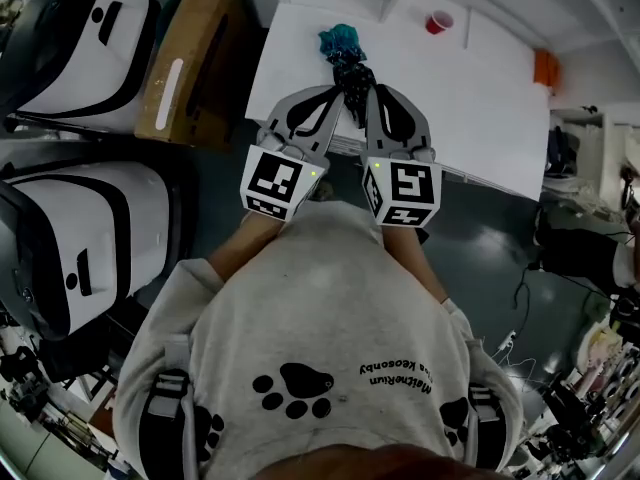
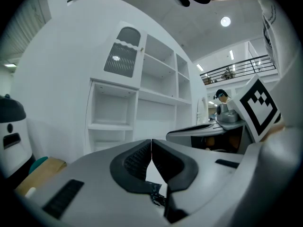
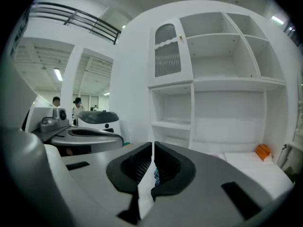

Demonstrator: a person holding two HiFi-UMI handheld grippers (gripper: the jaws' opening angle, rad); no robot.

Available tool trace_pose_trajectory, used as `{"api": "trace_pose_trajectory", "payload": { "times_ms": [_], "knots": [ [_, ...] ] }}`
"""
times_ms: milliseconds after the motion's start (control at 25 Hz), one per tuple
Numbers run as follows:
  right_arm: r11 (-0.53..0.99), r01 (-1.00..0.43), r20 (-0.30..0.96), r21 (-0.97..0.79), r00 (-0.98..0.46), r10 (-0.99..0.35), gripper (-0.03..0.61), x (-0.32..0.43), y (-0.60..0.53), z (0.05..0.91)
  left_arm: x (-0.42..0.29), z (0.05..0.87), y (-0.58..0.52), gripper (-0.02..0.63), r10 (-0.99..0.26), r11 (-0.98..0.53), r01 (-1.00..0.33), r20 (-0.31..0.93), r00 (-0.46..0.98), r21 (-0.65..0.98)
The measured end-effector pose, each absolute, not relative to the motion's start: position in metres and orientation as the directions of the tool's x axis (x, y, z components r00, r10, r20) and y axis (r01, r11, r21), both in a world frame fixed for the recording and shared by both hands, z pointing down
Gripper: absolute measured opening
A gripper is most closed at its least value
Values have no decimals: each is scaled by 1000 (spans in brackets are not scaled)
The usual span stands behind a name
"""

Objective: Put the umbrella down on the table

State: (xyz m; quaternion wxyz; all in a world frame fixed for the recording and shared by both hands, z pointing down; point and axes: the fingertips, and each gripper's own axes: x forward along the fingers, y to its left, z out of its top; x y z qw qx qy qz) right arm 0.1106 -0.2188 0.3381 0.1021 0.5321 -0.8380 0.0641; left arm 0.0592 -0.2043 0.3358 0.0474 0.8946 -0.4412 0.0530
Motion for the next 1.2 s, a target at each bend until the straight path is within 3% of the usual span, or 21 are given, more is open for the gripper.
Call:
{"api": "trace_pose_trajectory", "payload": {
  "times_ms": [280, 1200],
  "knots": [
    [392, -920, 111, 18, -387, -915, 41, 117, -168, 314, 64, 316, -164, 18, -783, -616, -787, 91, 615, 20],
    [334, -941, 173, 51, -321, -931, 32, 83, -148, 340, 16, 331, -152, 18, -731, -678, -734, 80, 678, 37]
  ]
}}
